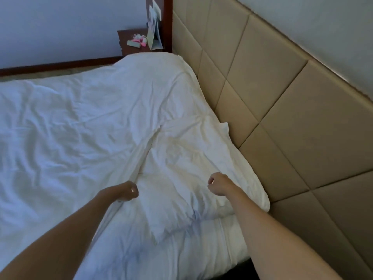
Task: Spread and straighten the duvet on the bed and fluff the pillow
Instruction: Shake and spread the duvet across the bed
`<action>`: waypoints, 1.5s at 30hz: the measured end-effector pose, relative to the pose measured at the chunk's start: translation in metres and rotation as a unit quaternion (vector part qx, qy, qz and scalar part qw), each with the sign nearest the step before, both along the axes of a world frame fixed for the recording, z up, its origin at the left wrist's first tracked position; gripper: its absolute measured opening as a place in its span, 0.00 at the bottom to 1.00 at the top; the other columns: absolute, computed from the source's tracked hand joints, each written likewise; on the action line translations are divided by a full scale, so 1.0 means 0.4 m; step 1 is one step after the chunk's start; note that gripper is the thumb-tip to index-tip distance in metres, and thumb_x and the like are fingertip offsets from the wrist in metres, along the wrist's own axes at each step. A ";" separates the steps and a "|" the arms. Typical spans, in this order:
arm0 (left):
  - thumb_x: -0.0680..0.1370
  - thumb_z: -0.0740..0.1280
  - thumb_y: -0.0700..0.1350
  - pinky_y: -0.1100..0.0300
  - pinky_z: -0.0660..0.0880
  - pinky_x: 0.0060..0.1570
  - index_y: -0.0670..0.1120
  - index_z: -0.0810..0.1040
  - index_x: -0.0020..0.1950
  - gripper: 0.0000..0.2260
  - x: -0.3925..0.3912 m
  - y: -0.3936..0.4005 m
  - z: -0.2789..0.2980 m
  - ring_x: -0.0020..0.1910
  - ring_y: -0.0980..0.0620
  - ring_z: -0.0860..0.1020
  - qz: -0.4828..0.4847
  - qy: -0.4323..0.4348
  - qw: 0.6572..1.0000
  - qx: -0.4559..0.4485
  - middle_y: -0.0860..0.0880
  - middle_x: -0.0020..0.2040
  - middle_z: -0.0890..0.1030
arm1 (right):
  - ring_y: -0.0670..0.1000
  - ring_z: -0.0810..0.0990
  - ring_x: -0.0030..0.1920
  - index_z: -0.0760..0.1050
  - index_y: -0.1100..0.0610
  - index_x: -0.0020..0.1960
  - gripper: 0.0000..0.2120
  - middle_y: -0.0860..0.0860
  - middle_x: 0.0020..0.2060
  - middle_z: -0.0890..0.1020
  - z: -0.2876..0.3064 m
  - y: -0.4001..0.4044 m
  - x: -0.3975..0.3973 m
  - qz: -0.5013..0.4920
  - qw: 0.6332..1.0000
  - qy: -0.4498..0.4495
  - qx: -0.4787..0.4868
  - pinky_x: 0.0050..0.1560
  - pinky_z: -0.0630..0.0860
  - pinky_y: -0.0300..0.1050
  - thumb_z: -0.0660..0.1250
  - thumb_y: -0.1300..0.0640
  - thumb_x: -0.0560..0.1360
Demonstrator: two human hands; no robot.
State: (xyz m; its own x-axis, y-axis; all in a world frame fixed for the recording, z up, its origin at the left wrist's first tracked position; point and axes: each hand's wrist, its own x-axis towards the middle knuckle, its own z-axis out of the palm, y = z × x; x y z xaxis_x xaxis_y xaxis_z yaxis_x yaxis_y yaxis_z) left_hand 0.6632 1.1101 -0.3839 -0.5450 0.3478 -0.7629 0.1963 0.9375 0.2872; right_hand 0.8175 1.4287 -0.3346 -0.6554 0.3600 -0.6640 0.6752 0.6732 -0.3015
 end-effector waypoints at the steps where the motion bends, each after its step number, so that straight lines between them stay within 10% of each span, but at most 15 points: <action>1: 0.80 0.63 0.47 0.57 0.77 0.42 0.47 0.78 0.56 0.09 0.032 -0.024 0.025 0.51 0.45 0.78 0.011 -0.002 1.000 0.000 0.44 0.59 0.76 | 0.57 0.79 0.50 0.75 0.55 0.54 0.08 0.56 0.55 0.78 0.016 -0.008 0.021 -0.002 1.000 0.018 -0.004 0.53 0.79 0.53 0.62 0.54 0.78; 18: 0.80 0.59 0.45 0.61 0.75 0.35 0.45 0.75 0.55 0.08 0.598 -0.599 0.267 0.37 0.50 0.81 0.182 -0.040 0.981 -0.053 0.45 0.47 0.83 | 0.59 0.82 0.42 0.79 0.59 0.52 0.09 0.59 0.44 0.83 0.129 -0.464 0.234 0.116 0.988 0.048 -0.090 0.37 0.76 0.47 0.63 0.57 0.77; 34: 0.82 0.57 0.47 0.56 0.70 0.44 0.42 0.73 0.61 0.13 0.827 -1.175 0.057 0.44 0.45 0.74 0.206 -0.007 0.977 -0.056 0.41 0.59 0.76 | 0.52 0.76 0.38 0.66 0.52 0.70 0.20 0.59 0.55 0.77 -0.070 -1.143 0.309 0.170 0.977 0.014 -0.127 0.39 0.73 0.44 0.62 0.56 0.79; 39: 0.83 0.57 0.48 0.58 0.68 0.47 0.41 0.72 0.64 0.15 0.889 -1.360 -0.048 0.54 0.43 0.76 0.225 -0.019 0.974 -0.023 0.41 0.63 0.76 | 0.58 0.73 0.65 0.58 0.49 0.76 0.29 0.56 0.71 0.68 -0.179 -1.435 0.340 0.018 0.975 0.029 -0.220 0.62 0.74 0.52 0.65 0.52 0.79; 45: 0.83 0.56 0.49 0.55 0.70 0.57 0.40 0.70 0.67 0.17 0.919 -1.510 -0.134 0.63 0.42 0.74 0.215 -0.055 0.974 -0.046 0.40 0.66 0.74 | 0.55 0.68 0.70 0.47 0.44 0.79 0.43 0.49 0.74 0.63 -0.312 -1.625 0.385 -0.192 0.930 0.002 -0.314 0.66 0.72 0.58 0.70 0.44 0.75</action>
